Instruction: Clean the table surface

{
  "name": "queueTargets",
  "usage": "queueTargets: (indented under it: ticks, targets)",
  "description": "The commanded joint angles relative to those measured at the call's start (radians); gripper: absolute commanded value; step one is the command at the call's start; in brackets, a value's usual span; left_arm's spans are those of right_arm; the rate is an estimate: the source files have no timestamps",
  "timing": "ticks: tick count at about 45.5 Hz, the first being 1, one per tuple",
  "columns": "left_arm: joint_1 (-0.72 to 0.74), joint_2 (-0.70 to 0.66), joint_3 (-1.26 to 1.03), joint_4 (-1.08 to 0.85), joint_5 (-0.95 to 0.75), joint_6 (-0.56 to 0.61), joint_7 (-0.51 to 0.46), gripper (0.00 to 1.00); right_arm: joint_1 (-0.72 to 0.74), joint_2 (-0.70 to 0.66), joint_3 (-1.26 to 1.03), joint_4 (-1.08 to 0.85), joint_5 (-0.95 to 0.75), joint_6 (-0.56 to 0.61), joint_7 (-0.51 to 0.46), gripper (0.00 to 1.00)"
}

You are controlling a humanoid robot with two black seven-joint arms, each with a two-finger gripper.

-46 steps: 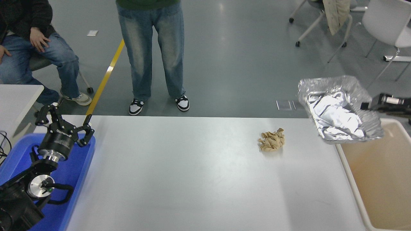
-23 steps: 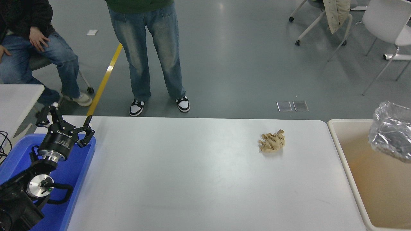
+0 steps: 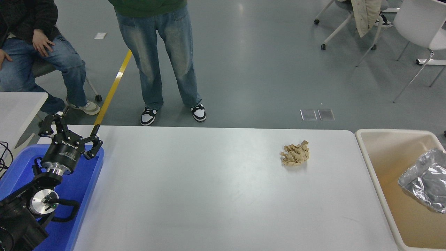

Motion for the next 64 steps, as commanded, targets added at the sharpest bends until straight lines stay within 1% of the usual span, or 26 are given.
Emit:
queueTargets:
  ticks: [1, 16, 17, 19, 20, 21, 23, 55, 64]
  targets:
    - [0.000, 0.000, 0.000, 0.000, 0.000, 0.000, 0.000, 1.00, -0.035, 0.043, 0.001, -0.034, 0.041, -0.072, 0.000, 0.00]
    - [0.000, 0.000, 0.000, 0.000, 0.000, 0.000, 0.000, 1.00, -0.032, 0.047, 0.001, -0.032, 0.053, -0.110, 0.000, 0.00]
    - [0.000, 0.000, 0.000, 0.001, 0.000, 0.000, 0.000, 1.00, -0.029, 0.047, 0.000, -0.032, 0.053, -0.113, 0.000, 0.10]
    - [0.000, 0.000, 0.000, 0.000, 0.000, 0.000, 0.000, 1.00, -0.026, 0.047, -0.005, -0.034, 0.053, -0.127, 0.003, 0.54]
    - [0.000, 0.002, 0.000, 0.000, 0.000, 0.000, 0.000, 1.00, -0.024, 0.047, -0.008, -0.034, 0.053, -0.138, 0.003, 0.74]
    - [0.000, 0.000, 0.000, 0.001, 0.000, 0.000, 0.000, 1.00, -0.023, 0.047, 0.001, -0.034, 0.053, -0.149, 0.003, 0.87]
    - [0.000, 0.000, 0.000, 0.000, 0.000, 0.000, 0.000, 1.00, -0.020, 0.047, 0.000, -0.032, 0.053, -0.155, 0.003, 0.98]
    - [0.000, 0.000, 0.000, 0.000, 0.000, 0.000, 0.000, 1.00, -0.004, 0.034, -0.011, -0.026, 0.053, -0.133, 0.003, 0.99]
    - [0.000, 0.000, 0.000, 0.000, 0.000, 0.000, 0.000, 1.00, 0.057, 0.011, 0.003, -0.029, 0.054, -0.075, 0.003, 0.99]
